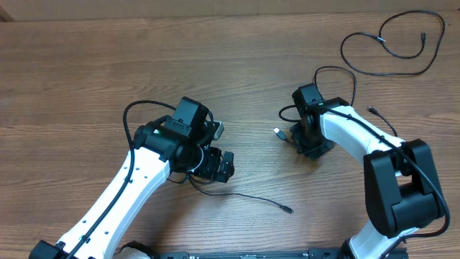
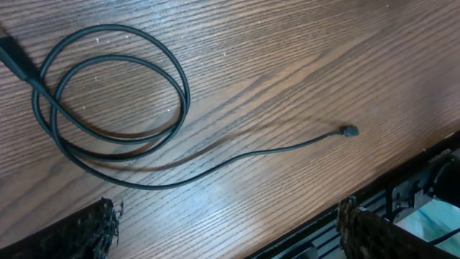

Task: Untangle cables

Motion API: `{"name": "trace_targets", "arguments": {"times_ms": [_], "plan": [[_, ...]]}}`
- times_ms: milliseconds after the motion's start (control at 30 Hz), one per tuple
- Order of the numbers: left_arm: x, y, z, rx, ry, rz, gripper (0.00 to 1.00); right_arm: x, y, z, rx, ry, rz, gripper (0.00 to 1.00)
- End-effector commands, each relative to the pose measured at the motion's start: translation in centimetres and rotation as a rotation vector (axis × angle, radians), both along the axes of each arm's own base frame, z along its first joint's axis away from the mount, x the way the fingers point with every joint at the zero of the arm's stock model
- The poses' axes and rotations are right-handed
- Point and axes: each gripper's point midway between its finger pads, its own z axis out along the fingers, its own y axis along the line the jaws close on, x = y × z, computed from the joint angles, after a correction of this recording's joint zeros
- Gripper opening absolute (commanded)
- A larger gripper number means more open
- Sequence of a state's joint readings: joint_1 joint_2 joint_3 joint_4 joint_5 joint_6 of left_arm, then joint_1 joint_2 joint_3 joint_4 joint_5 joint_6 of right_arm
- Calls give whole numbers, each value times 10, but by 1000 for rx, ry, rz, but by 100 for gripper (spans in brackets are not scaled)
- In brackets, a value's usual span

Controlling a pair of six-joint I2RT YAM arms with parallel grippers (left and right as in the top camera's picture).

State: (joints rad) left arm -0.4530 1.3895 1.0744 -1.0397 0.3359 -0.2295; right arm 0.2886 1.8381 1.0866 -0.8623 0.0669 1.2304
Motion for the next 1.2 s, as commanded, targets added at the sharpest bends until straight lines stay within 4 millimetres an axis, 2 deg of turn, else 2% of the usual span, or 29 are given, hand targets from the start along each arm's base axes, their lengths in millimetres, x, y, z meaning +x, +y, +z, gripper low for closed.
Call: {"name": "trace_targets", "arguments": {"times_ms": [0,167,367,600,633,667,833,933,1033,1100,1167], "plan": [[4,-3,10,-14,-36,-2,100,-14,-7,-11,-30,67,-2,4],[4,-3,10,-14,-36,-2,100,-14,-17,-3,-36,94,-24,4],[4,-3,10,-14,-36,-2,100,9,-28,26,-26,81,111,4],[4,-3,10,-14,-36,-2,100,39,-25,84,-22,37,383,4],[4,-3,10,-14,-36,-2,100,43,-24,94,-25,28,416,4],[4,-3,10,-14,-36,-2,100,49,-27,112,-47,11,462,4],[4,-3,10,-14,-36,-2,100,61,-33,153,-114,-14,723,4],[4,-3,10,-14,-36,-2,100,61,-43,166,-176,10,823,4],[4,-3,10,-14,-36,-2,100,63,-55,172,-248,22,822,4],[4,-3,10,-14,-36,-2,100,63,-50,171,-221,15,824,4],[4,-3,10,-14,-36,-2,99,61,-35,168,-130,-9,831,15]]}}
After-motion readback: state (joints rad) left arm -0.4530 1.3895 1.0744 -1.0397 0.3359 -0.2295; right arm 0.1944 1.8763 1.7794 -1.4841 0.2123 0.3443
